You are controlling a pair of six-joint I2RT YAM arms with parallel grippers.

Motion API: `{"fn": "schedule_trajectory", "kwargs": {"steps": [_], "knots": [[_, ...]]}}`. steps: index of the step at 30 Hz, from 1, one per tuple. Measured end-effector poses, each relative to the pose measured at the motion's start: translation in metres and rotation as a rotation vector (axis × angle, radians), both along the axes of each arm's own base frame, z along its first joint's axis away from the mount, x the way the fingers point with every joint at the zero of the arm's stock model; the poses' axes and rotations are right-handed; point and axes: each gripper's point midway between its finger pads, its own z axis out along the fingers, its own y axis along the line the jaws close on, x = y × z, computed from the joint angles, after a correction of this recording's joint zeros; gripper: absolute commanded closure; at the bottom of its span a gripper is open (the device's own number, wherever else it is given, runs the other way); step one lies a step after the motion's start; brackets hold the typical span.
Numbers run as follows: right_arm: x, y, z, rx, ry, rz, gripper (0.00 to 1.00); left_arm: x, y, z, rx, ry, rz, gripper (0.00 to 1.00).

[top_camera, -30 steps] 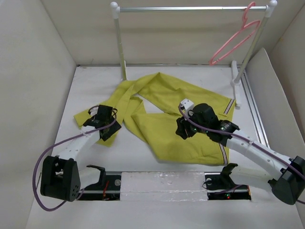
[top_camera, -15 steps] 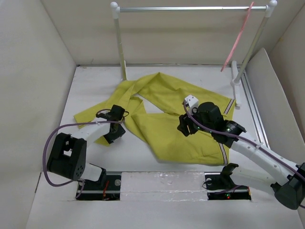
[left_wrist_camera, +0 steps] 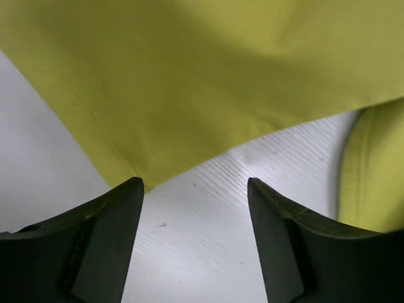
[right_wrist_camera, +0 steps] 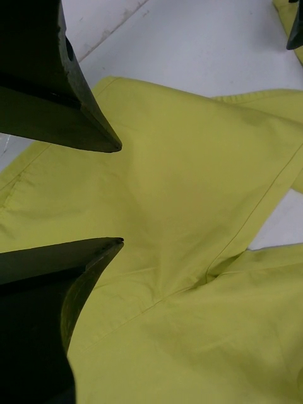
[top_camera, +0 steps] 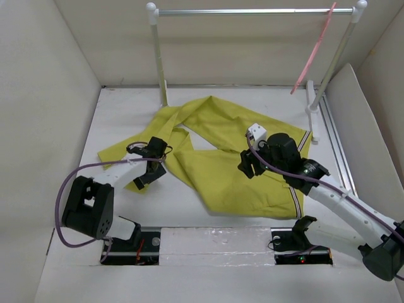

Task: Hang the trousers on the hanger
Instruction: Flatten out the trousers at the center of the board.

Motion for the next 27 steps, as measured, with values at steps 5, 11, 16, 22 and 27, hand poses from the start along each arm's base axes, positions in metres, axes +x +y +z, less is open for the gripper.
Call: {"fn": "schedule_trajectory", "kwargs": {"steps": [5,11,16,22,27], "knots": [[0.004,-0.007,0.001,-0.006,-0.009,-0.007,0.38,0.001,0.014,-0.016,0.056,0.065,0.034,0.38],[0.004,-0.017,0.011,0.011,-0.041,-0.026,0.39,0.019,0.018,-0.02,0.077,0.033,0.046,1.0],[0.002,-0.028,0.009,0.0,-0.052,-0.053,0.38,0.019,0.021,-0.018,0.103,0.05,0.02,1.0],[-0.001,-0.024,-0.039,-0.114,0.05,0.004,0.31,0.023,0.024,0.033,0.074,-0.083,0.003,1.0],[-0.021,0.011,-0.091,-0.237,0.177,0.17,0.29,0.059,0.029,0.108,0.105,-0.27,0.018,1.0]]}}
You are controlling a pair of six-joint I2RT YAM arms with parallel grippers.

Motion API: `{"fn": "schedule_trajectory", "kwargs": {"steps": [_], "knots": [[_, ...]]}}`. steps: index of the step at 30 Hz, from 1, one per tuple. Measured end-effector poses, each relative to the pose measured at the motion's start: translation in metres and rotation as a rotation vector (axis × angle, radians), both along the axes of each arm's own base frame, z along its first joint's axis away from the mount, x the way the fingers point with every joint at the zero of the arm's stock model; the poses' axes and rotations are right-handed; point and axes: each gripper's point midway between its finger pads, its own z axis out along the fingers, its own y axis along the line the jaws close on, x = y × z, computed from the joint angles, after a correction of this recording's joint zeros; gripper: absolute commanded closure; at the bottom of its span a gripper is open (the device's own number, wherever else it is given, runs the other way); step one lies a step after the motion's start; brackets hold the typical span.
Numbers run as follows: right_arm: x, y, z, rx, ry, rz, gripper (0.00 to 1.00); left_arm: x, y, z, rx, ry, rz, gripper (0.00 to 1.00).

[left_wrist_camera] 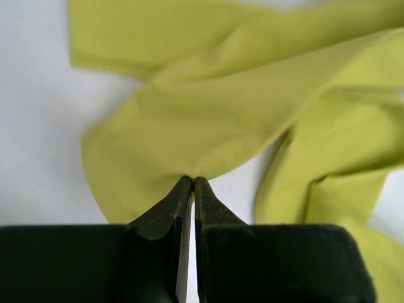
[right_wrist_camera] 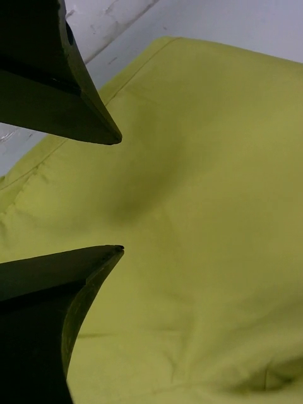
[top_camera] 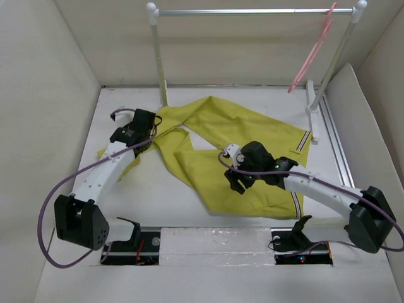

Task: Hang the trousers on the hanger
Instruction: Flatten out the trousers at the center of the board.

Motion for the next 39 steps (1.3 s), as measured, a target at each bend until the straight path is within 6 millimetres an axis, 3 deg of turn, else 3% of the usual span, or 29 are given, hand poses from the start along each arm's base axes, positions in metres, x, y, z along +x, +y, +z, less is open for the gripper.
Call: {"fn": "schedule_trajectory", "kwargs": {"steps": [4,6,7,9,10,11,12,15,17,18,19,21,22,24,25,27,28,31,34,37,39], "knots": [[-0.007,0.018,-0.013,-0.034,0.039,0.079,0.29,0.064,0.013,0.064,0.089,-0.154,0.021,1.0],[-0.006,0.027,-0.012,-0.037,0.041,0.1,0.29,0.105,0.035,0.095,0.156,-0.196,0.069,1.0],[-0.005,0.031,-0.01,-0.034,0.037,0.108,0.29,0.137,0.048,0.114,0.187,-0.23,0.106,0.99],[-0.008,0.037,-0.003,-0.02,0.025,0.128,0.28,0.204,0.079,0.151,0.234,-0.334,0.186,0.76],[-0.011,0.04,0.001,-0.013,0.017,0.137,0.28,0.23,0.091,0.158,0.251,-0.362,0.204,0.23],[-0.013,0.042,0.004,-0.006,0.013,0.143,0.28,0.254,0.103,0.162,0.261,-0.402,0.216,0.01],[-0.016,0.043,0.007,-0.001,0.01,0.152,0.28,0.266,0.116,0.151,0.261,-0.403,0.225,0.01],[-0.024,0.042,0.015,0.007,0.005,0.158,0.28,0.256,0.143,0.091,0.238,-0.236,0.212,0.01],[-0.025,0.04,0.02,0.011,-0.001,0.146,0.42,0.241,0.154,0.056,0.205,-0.134,0.203,0.01],[-0.025,0.039,0.022,0.016,-0.005,0.139,0.57,0.232,0.159,0.042,0.189,-0.102,0.204,0.04],[-0.025,0.039,0.025,0.021,-0.013,0.135,1.0,0.219,0.158,0.025,0.168,-0.069,0.198,0.23],[-0.023,0.038,0.03,0.034,-0.026,0.118,1.0,0.184,0.144,-0.001,0.121,-0.014,0.174,0.65],[-0.022,0.039,0.031,0.037,-0.033,0.119,1.0,0.162,0.13,-0.013,0.085,0.009,0.152,1.0],[-0.022,0.04,0.031,0.038,-0.033,0.121,0.95,0.119,0.102,-0.023,0.023,0.028,0.103,1.0],[-0.022,0.041,0.029,0.035,-0.03,0.124,0.64,0.103,0.087,-0.024,-0.015,0.013,0.073,1.0],[-0.022,0.043,0.024,0.027,-0.021,0.136,0.39,0.083,0.064,-0.018,-0.087,-0.035,0.029,0.92],[-0.023,0.045,0.02,0.021,-0.013,0.147,0.32,0.078,0.058,-0.016,-0.117,-0.062,0.015,0.71],[-0.028,0.05,0.002,-0.021,0.023,0.184,0.28,0.071,0.046,-0.032,-0.194,-0.091,0.012,0.55],[-0.036,0.055,-0.013,-0.059,0.055,0.218,0.28,0.049,0.038,-0.079,-0.253,0.0,0.034,0.41],[-0.04,0.057,-0.021,-0.074,0.069,0.231,0.27,0.032,0.033,-0.113,-0.29,0.093,0.07,0.41],[-0.04,0.06,-0.025,-0.076,0.069,0.235,0.27,0.035,0.033,-0.119,-0.297,0.098,0.087,0.41]]}}
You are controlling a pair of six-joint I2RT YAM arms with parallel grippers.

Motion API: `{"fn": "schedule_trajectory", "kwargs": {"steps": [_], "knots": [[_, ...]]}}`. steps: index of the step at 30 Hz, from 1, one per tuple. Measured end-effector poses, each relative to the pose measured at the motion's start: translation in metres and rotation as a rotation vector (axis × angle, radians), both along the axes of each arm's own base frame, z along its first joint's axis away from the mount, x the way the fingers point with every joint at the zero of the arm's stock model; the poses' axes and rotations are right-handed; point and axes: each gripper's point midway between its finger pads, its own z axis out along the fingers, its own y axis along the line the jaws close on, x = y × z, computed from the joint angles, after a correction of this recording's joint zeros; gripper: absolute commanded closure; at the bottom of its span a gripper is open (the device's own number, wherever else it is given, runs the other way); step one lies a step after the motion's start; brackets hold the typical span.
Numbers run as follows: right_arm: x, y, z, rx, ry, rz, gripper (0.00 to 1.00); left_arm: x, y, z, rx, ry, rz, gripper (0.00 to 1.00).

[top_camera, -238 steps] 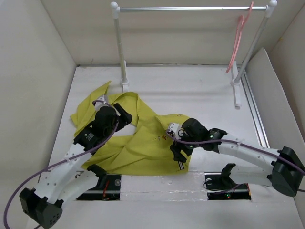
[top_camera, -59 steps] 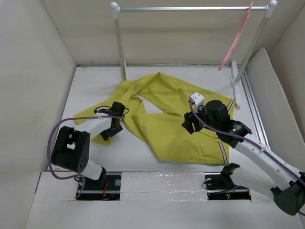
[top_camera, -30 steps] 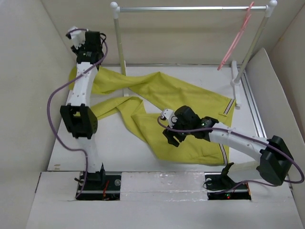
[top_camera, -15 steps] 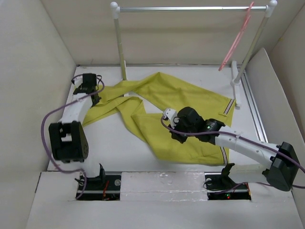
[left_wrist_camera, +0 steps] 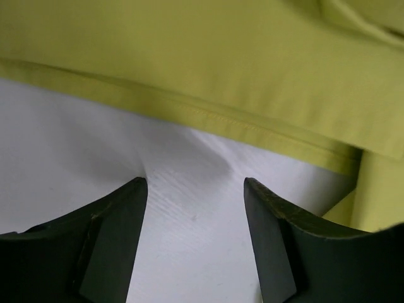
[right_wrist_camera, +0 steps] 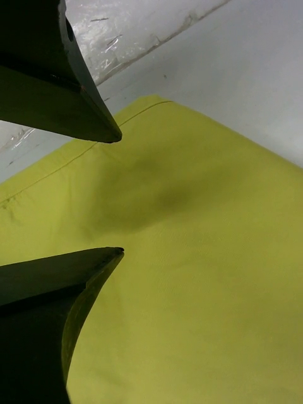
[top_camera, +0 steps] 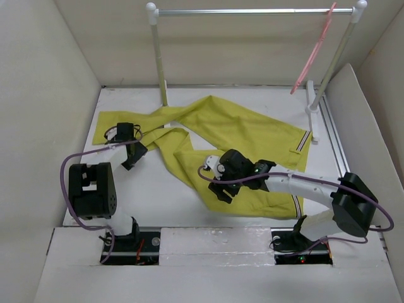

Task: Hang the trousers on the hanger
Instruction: Flatten out the trousers at the center of the board.

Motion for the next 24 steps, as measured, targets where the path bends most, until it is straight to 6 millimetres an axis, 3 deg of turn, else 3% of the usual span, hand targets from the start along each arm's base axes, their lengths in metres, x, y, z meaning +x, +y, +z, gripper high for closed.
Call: {"fn": "schedule_trajectory", "kwargs": {"steps": [9,10,11,12,13,14,15,16,18,19,24], "knots": [[0.003,-0.009,-0.019,-0.03,-0.01,-0.071,0.26,0.052,0.008,0.004,-0.009,-0.125,0.096,0.41],[0.002,-0.011,-0.022,-0.035,-0.011,-0.08,0.27,0.056,0.009,0.005,-0.005,-0.136,0.106,0.64],[0.002,-0.013,-0.025,-0.043,-0.011,-0.086,0.27,0.058,0.009,0.004,-0.005,-0.136,0.106,0.65],[0.001,-0.016,-0.029,-0.054,-0.008,-0.094,0.28,0.061,0.009,0.003,-0.006,-0.138,0.112,0.74],[0.0,-0.018,-0.032,-0.064,-0.006,-0.101,0.3,0.063,0.01,0.0,-0.003,-0.132,0.115,0.93],[0.0,-0.02,-0.035,-0.074,-0.005,-0.107,0.32,0.067,0.011,-0.001,0.0,-0.133,0.118,1.0],[0.0,-0.021,-0.037,-0.082,-0.004,-0.113,0.38,0.071,0.012,-0.002,0.001,-0.135,0.117,1.0],[0.002,-0.021,-0.039,-0.088,-0.006,-0.117,0.54,0.073,0.012,-0.002,0.004,-0.137,0.115,1.0],[0.003,-0.022,-0.045,-0.106,-0.003,-0.128,0.75,0.074,0.016,-0.002,0.017,-0.133,0.116,1.0],[0.003,-0.023,-0.047,-0.115,-0.001,-0.13,0.97,0.073,0.017,-0.002,0.021,-0.127,0.113,1.0],[-0.003,-0.031,-0.051,-0.13,0.019,-0.149,1.0,0.049,0.045,0.003,0.086,-0.055,0.133,1.0]]}}
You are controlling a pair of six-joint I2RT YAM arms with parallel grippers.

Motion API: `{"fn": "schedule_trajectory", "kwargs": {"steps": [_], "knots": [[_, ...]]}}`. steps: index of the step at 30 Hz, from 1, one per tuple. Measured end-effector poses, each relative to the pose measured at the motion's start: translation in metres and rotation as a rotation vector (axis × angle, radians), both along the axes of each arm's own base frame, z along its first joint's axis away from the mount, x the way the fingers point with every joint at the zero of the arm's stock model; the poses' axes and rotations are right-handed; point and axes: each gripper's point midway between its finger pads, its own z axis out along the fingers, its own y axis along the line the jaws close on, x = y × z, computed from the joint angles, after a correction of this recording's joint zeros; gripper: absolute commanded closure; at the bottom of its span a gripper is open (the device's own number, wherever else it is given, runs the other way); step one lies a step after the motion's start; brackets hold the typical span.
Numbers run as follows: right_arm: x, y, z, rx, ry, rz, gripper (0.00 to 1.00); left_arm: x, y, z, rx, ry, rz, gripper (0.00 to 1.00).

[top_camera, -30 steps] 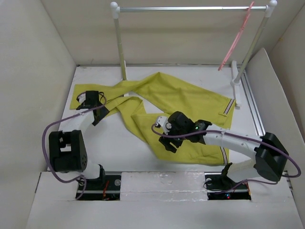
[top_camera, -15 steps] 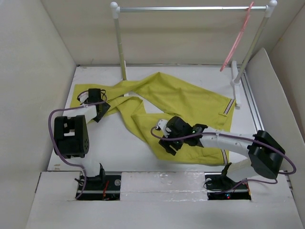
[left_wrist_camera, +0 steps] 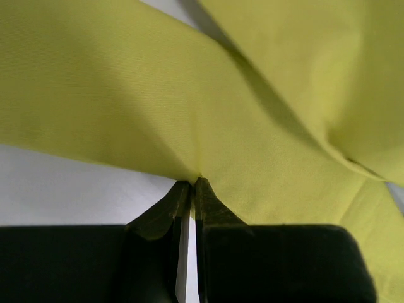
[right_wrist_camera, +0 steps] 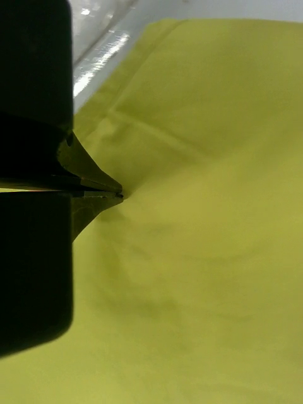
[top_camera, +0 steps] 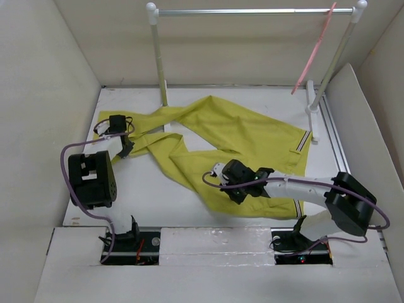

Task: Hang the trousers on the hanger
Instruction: Flatten out the trousers at the center of the board.

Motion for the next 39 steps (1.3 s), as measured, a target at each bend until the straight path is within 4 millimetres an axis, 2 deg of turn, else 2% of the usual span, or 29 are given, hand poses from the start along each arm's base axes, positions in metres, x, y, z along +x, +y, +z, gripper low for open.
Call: {"fn": "schedule_trajectory", "kwargs": {"steps": [3,6,8,9,10,11,12,13,14,16,18,20,22,23,25,27,28,30,31,32,33,36,39], "knots": [[-0.016,-0.014,0.007,0.005,0.024,0.007,1.0,-0.021,0.018,0.021,0.059,0.026,0.019,1.0],[-0.036,-0.025,0.026,0.047,0.052,0.023,1.0,-0.037,0.032,0.057,0.136,0.0,0.032,1.0],[-0.046,-0.023,0.04,0.1,0.068,0.036,0.98,-0.049,0.04,0.079,0.191,-0.007,0.041,1.0],[-0.05,-0.023,0.045,0.116,0.076,0.04,0.87,-0.055,0.043,0.088,0.216,-0.008,0.048,1.0],[-0.054,-0.025,0.049,0.117,0.088,0.034,0.65,-0.061,0.047,0.095,0.245,-0.003,0.052,1.0],[-0.055,-0.028,0.052,0.108,0.097,0.022,0.54,-0.067,0.051,0.1,0.269,0.005,0.055,1.0],[-0.054,-0.029,0.057,0.101,0.094,0.012,0.45,-0.073,0.054,0.105,0.291,0.016,0.056,0.95],[-0.05,-0.031,0.061,0.095,0.083,-0.005,0.38,-0.078,0.057,0.108,0.311,0.028,0.057,0.82],[-0.044,-0.032,0.068,0.098,0.068,-0.028,0.36,-0.083,0.06,0.111,0.327,0.038,0.056,0.69],[-0.019,-0.034,0.088,0.139,0.024,-0.103,0.35,-0.089,0.063,0.112,0.345,0.059,0.052,0.5],[0.023,-0.048,0.111,0.212,-0.036,-0.239,0.34,-0.092,0.063,0.11,0.347,0.083,0.046,0.47],[0.066,-0.074,0.129,0.274,-0.114,-0.4,0.31,-0.091,0.059,0.111,0.34,0.089,0.019,0.48],[0.107,-0.12,0.145,0.321,-0.198,-0.594,0.28,-0.082,0.046,0.119,0.345,0.063,-0.036,0.48],[0.12,-0.138,0.149,0.339,-0.223,-0.668,0.27,-0.072,0.03,0.126,0.341,0.03,-0.089,0.48],[0.14,-0.175,0.154,0.366,-0.257,-0.799,0.23,-0.051,-0.025,0.142,0.319,-0.056,-0.256,0.48],[0.155,-0.21,0.152,0.383,-0.279,-0.923,0.21,-0.038,-0.108,0.158,0.275,-0.153,-0.48,0.47],[0.161,-0.226,0.149,0.389,-0.284,-0.98,0.21,-0.038,-0.154,0.163,0.249,-0.194,-0.592,0.47],[0.169,-0.253,0.134,0.386,-0.276,-1.071,0.18,-0.056,-0.244,0.163,0.208,-0.234,-0.807,0.42],[0.171,-0.266,0.124,0.381,-0.258,-1.111,0.17,-0.067,-0.278,0.161,0.189,-0.243,-0.891,0.38],[0.172,-0.277,0.112,0.375,-0.229,-1.15,0.17,-0.087,-0.326,0.152,0.158,-0.244,-1.012,0.38],[0.173,-0.29,0.099,0.363,-0.198,-1.187,0.16,-0.107,-0.355,0.142,0.146,-0.228,-1.097,0.34],[0.176,-0.321,0.059,0.34,-0.106,-1.259,0.14,-0.157,-0.414,0.108,0.108,-0.174,-1.301,0.31],[0.175,-0.335,0.024,0.34,-0.016,-1.286,0.13,-0.191,-0.445,0.081,0.079,-0.126,-1.445,0.3]]}}
